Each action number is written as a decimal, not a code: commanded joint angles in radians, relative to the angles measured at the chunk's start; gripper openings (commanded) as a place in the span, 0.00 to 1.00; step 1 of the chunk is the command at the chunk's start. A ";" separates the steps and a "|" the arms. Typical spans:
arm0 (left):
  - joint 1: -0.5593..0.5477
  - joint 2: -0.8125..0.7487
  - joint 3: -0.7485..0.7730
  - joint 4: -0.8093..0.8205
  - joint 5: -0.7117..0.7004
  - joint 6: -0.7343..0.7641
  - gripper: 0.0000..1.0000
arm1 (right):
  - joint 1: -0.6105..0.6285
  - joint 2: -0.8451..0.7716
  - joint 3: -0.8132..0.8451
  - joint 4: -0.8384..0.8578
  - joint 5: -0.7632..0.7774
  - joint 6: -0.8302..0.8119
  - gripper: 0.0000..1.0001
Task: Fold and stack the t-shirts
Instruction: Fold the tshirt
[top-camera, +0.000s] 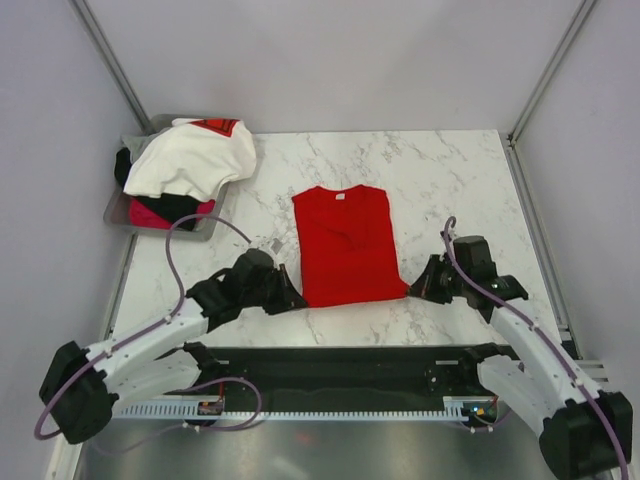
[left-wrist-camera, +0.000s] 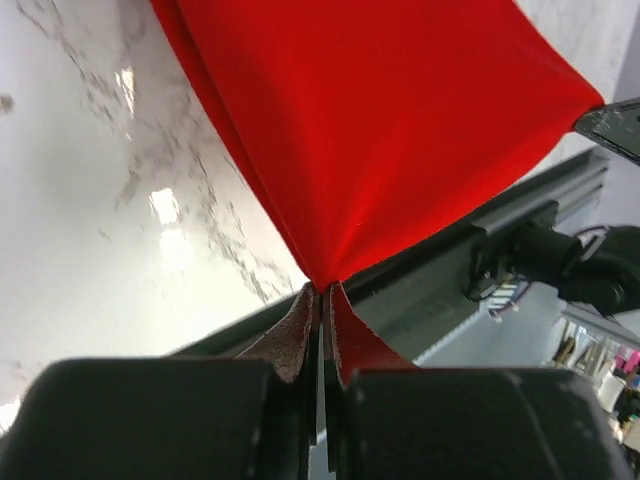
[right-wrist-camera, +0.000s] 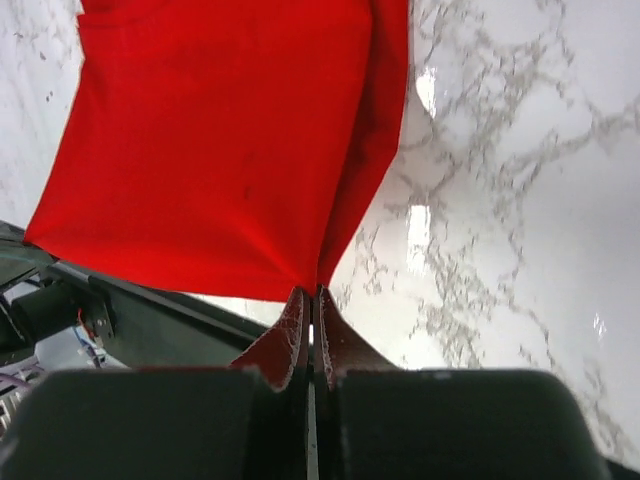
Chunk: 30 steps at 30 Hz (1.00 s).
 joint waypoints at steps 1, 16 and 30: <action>-0.048 -0.140 -0.011 -0.167 -0.034 -0.105 0.02 | 0.013 -0.120 0.010 -0.202 -0.009 0.053 0.00; -0.022 -0.019 0.407 -0.459 -0.201 0.030 0.02 | 0.039 0.045 0.450 -0.342 0.167 0.000 0.00; 0.269 0.323 0.593 -0.349 -0.065 0.235 0.02 | 0.039 0.527 0.740 -0.208 0.259 -0.104 0.00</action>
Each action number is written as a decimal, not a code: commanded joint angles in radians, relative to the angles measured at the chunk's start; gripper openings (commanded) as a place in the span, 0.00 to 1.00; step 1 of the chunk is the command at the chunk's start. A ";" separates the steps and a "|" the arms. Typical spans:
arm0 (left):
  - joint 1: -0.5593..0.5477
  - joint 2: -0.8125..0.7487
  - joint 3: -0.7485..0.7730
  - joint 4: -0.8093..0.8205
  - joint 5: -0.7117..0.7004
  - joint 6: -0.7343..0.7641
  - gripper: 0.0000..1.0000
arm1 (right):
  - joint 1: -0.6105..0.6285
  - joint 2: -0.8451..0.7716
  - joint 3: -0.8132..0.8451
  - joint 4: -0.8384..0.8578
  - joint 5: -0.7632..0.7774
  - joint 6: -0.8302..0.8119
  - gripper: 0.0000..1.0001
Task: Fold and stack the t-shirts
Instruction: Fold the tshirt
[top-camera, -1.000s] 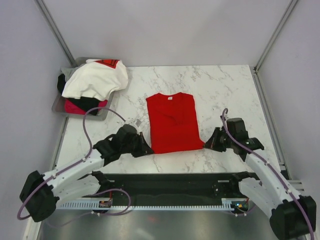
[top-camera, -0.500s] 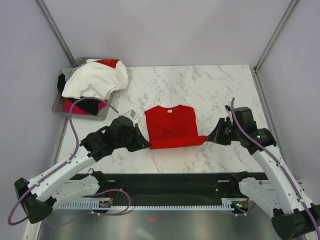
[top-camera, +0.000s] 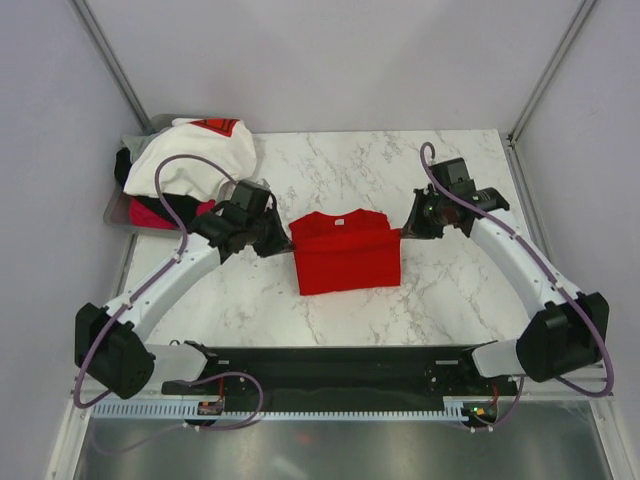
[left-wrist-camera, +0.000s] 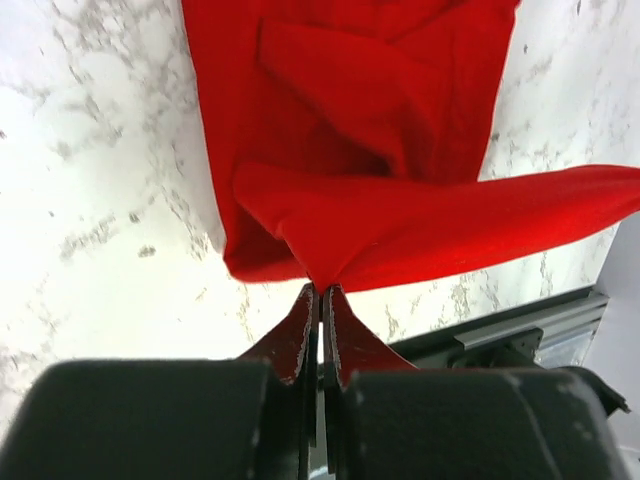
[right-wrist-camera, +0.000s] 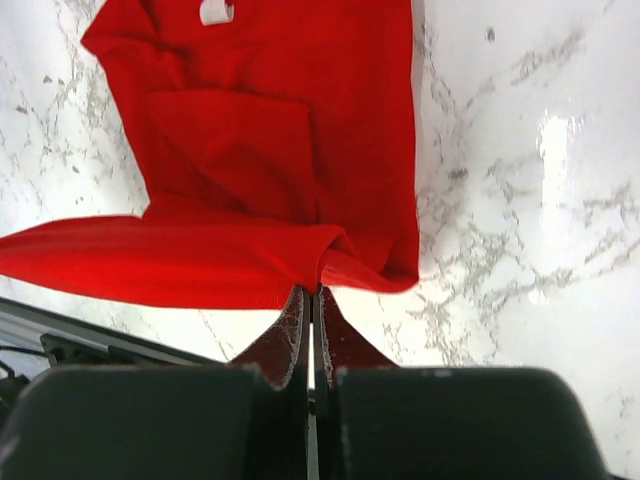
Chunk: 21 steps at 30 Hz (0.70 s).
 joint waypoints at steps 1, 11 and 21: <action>0.081 0.055 0.056 0.031 0.025 0.129 0.02 | -0.007 0.079 0.091 0.058 0.080 -0.052 0.00; 0.165 0.325 0.180 0.104 0.077 0.183 0.02 | -0.009 0.358 0.250 0.124 0.132 -0.071 0.00; 0.223 0.572 0.294 0.141 0.105 0.218 0.02 | -0.018 0.593 0.375 0.160 0.120 -0.081 0.00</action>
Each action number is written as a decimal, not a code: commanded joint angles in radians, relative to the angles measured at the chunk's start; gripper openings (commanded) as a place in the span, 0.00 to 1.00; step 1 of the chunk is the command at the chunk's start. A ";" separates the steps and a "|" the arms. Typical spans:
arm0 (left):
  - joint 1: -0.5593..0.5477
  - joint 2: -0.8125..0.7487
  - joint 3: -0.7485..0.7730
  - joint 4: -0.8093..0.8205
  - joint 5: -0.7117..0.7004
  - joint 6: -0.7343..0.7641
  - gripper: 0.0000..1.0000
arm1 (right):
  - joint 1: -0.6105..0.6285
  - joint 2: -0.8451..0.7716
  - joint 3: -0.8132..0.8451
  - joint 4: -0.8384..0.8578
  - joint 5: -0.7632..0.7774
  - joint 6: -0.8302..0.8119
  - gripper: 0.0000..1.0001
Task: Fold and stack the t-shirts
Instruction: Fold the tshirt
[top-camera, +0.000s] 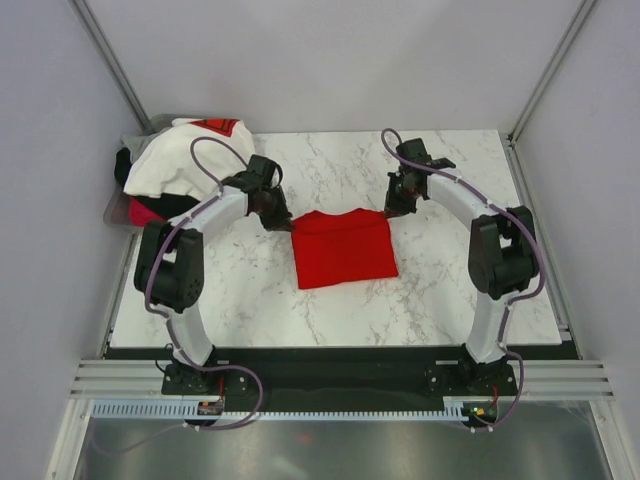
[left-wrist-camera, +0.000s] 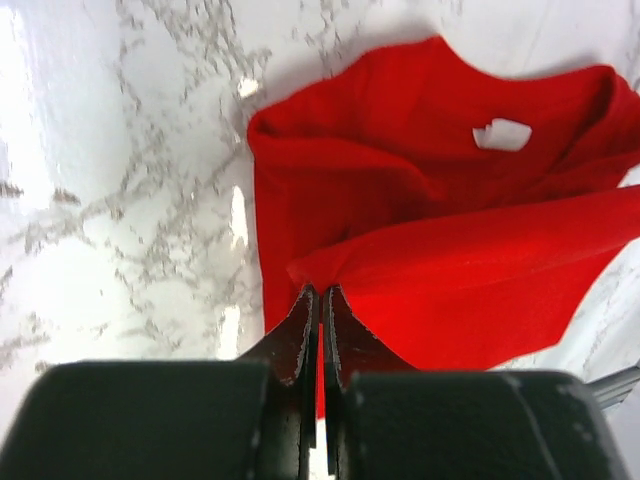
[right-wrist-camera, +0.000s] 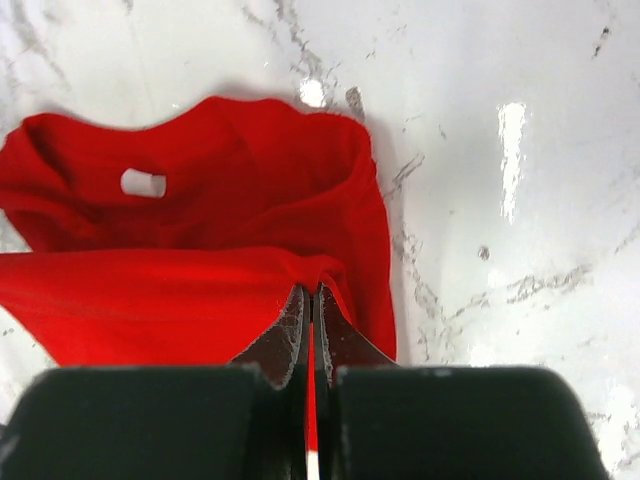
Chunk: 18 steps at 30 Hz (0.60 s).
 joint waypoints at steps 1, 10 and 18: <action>0.029 0.073 0.081 0.022 0.001 0.065 0.02 | -0.017 0.072 0.073 0.028 0.059 -0.024 0.00; 0.091 0.195 0.443 -0.153 0.062 0.104 0.77 | -0.073 0.220 0.506 -0.131 0.015 -0.066 0.74; 0.022 -0.047 0.283 -0.139 0.058 0.050 0.81 | -0.042 -0.121 0.118 0.062 -0.151 0.009 0.77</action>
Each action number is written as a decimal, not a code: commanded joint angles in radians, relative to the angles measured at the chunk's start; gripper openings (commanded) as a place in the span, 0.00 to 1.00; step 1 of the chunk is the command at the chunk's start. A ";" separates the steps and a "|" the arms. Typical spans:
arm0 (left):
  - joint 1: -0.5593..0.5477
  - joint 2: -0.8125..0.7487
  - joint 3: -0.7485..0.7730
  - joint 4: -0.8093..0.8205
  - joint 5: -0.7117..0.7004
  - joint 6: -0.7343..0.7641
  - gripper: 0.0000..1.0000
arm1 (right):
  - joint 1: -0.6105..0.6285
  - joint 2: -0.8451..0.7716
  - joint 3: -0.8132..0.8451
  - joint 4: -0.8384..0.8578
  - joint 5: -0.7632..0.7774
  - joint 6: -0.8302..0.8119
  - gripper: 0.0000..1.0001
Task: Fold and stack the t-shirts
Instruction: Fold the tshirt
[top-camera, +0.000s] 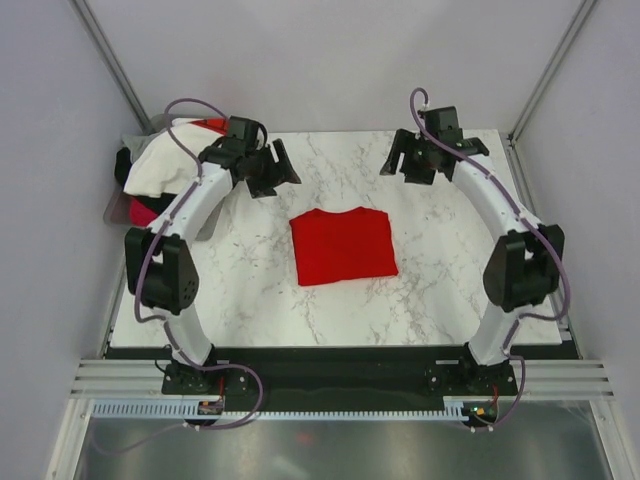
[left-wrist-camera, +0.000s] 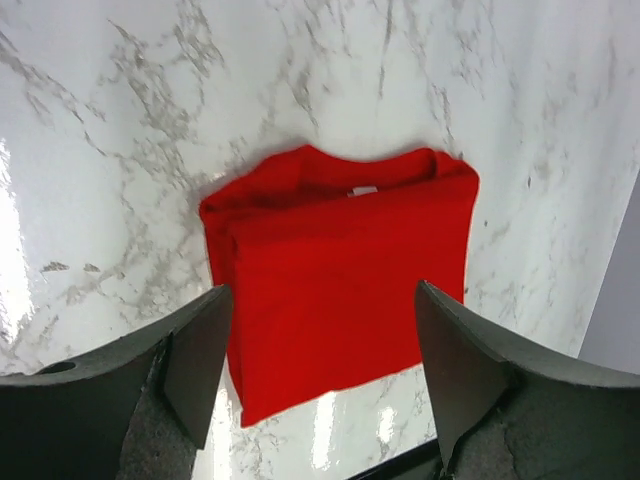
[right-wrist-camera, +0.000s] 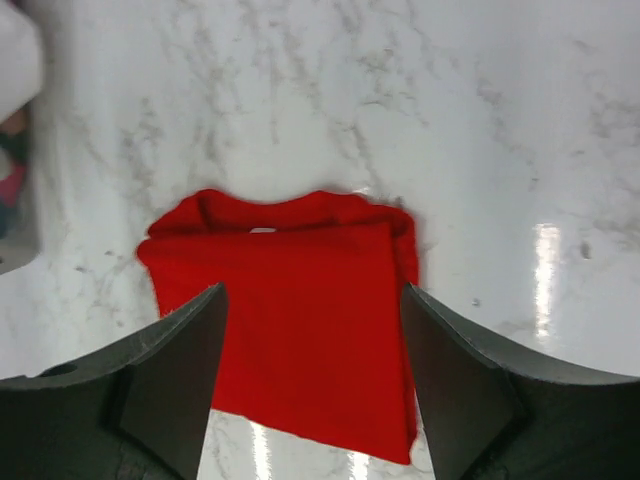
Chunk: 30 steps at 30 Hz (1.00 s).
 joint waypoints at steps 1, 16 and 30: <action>-0.069 -0.132 -0.141 0.002 0.022 -0.014 0.79 | 0.057 -0.147 -0.218 0.098 -0.157 0.055 0.78; -0.309 -0.506 -0.700 0.168 0.033 -0.123 0.73 | 0.105 -0.310 -0.944 0.394 -0.208 0.085 0.73; -0.307 -1.034 -0.743 -0.201 -0.065 -0.042 0.76 | 0.099 -0.548 -0.701 0.077 -0.009 -0.029 0.98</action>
